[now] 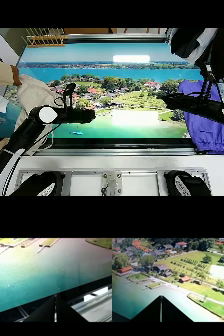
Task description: Fold the clothes and pants, and hang the long-sleeved shirts on hangers.
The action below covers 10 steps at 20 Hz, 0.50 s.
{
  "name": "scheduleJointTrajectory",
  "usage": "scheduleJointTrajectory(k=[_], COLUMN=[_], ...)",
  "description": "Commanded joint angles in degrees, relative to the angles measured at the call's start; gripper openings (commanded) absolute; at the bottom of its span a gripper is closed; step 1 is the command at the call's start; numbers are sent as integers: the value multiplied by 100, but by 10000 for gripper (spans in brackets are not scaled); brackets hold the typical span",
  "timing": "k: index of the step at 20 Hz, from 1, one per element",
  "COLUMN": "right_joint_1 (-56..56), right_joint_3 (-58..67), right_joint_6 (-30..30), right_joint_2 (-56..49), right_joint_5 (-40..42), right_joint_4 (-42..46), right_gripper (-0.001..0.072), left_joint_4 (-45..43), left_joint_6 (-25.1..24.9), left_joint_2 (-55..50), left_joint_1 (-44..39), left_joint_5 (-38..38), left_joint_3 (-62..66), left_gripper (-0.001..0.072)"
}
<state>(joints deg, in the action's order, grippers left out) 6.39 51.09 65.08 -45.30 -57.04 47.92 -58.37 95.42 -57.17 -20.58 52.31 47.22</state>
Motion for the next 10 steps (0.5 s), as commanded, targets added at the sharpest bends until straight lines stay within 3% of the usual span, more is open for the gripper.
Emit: scheduleJointTrajectory(k=[1, 9, 10], right_joint_1=[-4, -4, -4], right_joint_3=[-2, -2, -2], right_joint_6=[2, 2, 2], right_joint_2=[2, 2, 2], right_joint_5=[0, 0, 2], right_joint_4=[-2, -2, -2], right_gripper=[15, 15, 15], left_joint_4=[0, -79, -345], left_joint_6=[0, -7, -39], left_joint_2=[-4, -2, -2], left_joint_1=[-4, 0, 31], left_joint_5=[0, -79, -142], left_joint_3=[2, 4, 26], left_gripper=[8, 9, 222])
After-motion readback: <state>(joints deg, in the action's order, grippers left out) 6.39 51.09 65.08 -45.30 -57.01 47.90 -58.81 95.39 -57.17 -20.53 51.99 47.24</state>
